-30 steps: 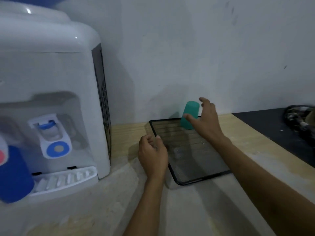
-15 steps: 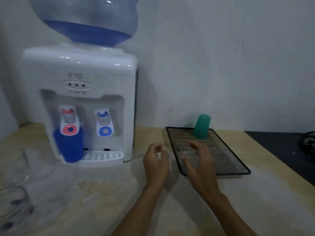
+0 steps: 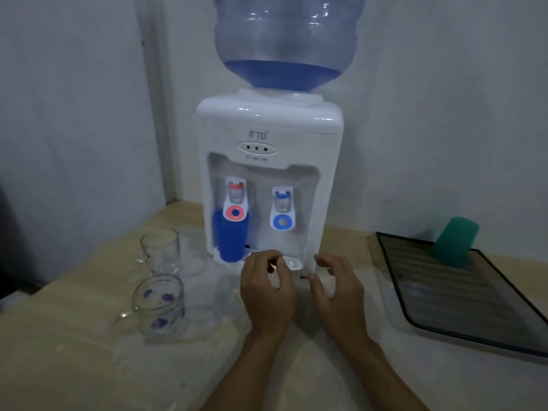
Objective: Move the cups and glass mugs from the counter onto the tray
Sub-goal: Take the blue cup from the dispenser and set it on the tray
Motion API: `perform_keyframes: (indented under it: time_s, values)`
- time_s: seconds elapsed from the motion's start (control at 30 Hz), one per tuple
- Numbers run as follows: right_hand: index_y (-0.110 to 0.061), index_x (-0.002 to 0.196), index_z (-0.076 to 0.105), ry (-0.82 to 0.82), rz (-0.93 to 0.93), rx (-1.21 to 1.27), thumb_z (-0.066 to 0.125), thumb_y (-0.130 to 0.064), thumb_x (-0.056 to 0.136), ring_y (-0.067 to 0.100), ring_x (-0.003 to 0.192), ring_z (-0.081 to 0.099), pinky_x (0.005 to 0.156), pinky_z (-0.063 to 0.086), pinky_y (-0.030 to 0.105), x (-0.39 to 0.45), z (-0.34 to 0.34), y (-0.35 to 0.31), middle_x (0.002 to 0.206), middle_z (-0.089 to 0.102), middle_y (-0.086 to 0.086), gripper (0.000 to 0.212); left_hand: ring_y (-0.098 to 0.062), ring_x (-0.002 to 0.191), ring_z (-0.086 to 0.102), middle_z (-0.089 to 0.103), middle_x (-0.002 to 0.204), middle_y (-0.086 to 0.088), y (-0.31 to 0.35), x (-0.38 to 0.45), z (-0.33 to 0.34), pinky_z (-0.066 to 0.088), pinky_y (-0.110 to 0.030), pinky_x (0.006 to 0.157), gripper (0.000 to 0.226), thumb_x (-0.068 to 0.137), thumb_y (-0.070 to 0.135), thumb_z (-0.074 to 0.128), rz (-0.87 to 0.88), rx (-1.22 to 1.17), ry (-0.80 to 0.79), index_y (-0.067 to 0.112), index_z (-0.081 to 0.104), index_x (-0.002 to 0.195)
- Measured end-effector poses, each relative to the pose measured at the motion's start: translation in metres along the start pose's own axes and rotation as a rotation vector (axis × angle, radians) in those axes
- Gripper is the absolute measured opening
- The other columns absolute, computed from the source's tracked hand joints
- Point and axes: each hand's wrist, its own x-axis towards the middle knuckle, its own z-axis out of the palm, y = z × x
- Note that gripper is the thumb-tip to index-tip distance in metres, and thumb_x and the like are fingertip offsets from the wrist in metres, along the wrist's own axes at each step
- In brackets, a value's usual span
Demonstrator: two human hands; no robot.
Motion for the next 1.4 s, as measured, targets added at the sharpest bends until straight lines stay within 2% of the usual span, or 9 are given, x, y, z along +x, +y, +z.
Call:
perform_keyframes:
  time_s: [0.07,0.17,0.27,0.4,0.53,0.67,1.03,1.23,1.4]
  values:
    - [-0.01,0.117,0.069,-0.028,-0.026,-0.021,0.072,-0.011,0.091,0.005,0.103,0.063,0.093,0.046,0.01,-0.003,-0.005,0.008,0.112,0.068,-0.002,0.027,-0.019,0.083,0.064,0.068,0.091,-0.003,-0.005,0.01,-0.003,0.059,-0.042,0.077,0.007,0.09,0.008,0.07,0.0,0.03,0.089,0.008,0.068,0.096]
    - [-0.014,0.118,0.068,-0.033,-0.024,-0.073,0.074,-0.003,0.091,0.009,0.102,0.064,0.093,0.046,0.01,-0.006,-0.02,0.021,0.11,0.068,-0.003,0.029,-0.025,0.101,0.062,0.065,0.108,-0.007,-0.015,0.026,-0.005,0.05,-0.04,0.091,0.037,0.082,0.005,0.08,-0.062,0.123,0.224,0.005,0.063,0.114]
    - [-0.016,0.122,0.066,-0.008,0.031,-0.084,0.075,-0.003,0.09,-0.003,0.099,0.06,0.092,0.042,0.003,-0.006,-0.026,0.026,0.11,0.067,-0.005,0.035,-0.027,0.12,0.056,0.059,0.129,-0.012,-0.023,0.043,-0.006,0.041,-0.036,0.099,0.066,0.076,0.015,0.087,-0.146,0.169,0.3,0.004,0.055,0.132]
    - [-0.017,0.126,0.064,-0.006,0.064,-0.06,0.074,-0.005,0.091,-0.009,0.106,0.058,0.091,0.041,0.002,-0.004,-0.022,0.028,0.111,0.066,-0.007,0.039,-0.028,0.135,0.049,0.052,0.144,-0.011,-0.033,0.066,0.001,0.03,-0.03,0.108,0.092,0.071,0.029,0.094,-0.183,0.147,0.252,0.007,0.045,0.145]
    - [-0.019,0.126,0.064,-0.027,0.033,-0.054,0.075,-0.006,0.091,-0.005,0.107,0.06,0.091,0.043,0.005,-0.005,-0.018,0.029,0.111,0.066,-0.008,0.039,-0.021,0.132,0.052,0.055,0.145,-0.002,-0.051,0.072,0.005,0.044,-0.045,0.113,0.104,0.066,0.037,0.097,-0.27,0.107,0.163,0.019,0.039,0.15]
    - [-0.02,0.126,0.064,-0.034,0.035,-0.047,0.075,-0.006,0.091,-0.004,0.107,0.06,0.092,0.042,0.005,-0.004,-0.016,0.03,0.111,0.066,-0.008,0.04,-0.021,0.129,0.059,0.056,0.145,0.002,-0.062,0.073,0.005,0.059,-0.04,0.099,0.105,0.069,0.033,0.097,-0.308,0.032,0.103,0.026,0.033,0.152]
    - [-0.018,0.124,0.064,-0.035,0.01,-0.027,0.074,-0.003,0.091,0.01,0.102,0.065,0.091,0.052,0.025,-0.006,-0.015,0.029,0.109,0.067,-0.005,0.038,-0.017,0.104,0.06,0.049,0.119,0.011,-0.05,0.066,0.001,0.059,-0.039,0.086,0.082,0.065,0.033,0.092,-0.256,0.118,0.126,0.02,0.05,0.134]
    - [-0.015,0.124,0.065,-0.043,0.025,-0.053,0.074,-0.004,0.091,0.009,0.102,0.065,0.092,0.045,0.009,-0.006,-0.016,0.025,0.11,0.068,-0.004,0.036,-0.022,0.108,0.065,0.056,0.136,0.001,-0.028,0.039,0.008,0.06,-0.039,0.086,0.09,0.076,0.047,0.086,-0.372,0.031,0.055,0.023,0.039,0.148]
    - [-0.018,0.123,0.064,-0.033,0.03,-0.039,0.073,-0.006,0.091,0.006,0.103,0.064,0.092,0.044,0.007,-0.005,-0.018,0.023,0.109,0.067,-0.006,0.035,-0.022,0.104,0.068,0.06,0.128,-0.001,-0.018,0.022,0.018,0.059,-0.031,0.077,0.079,0.081,0.047,0.085,-0.471,-0.067,0.038,0.019,0.044,0.143]
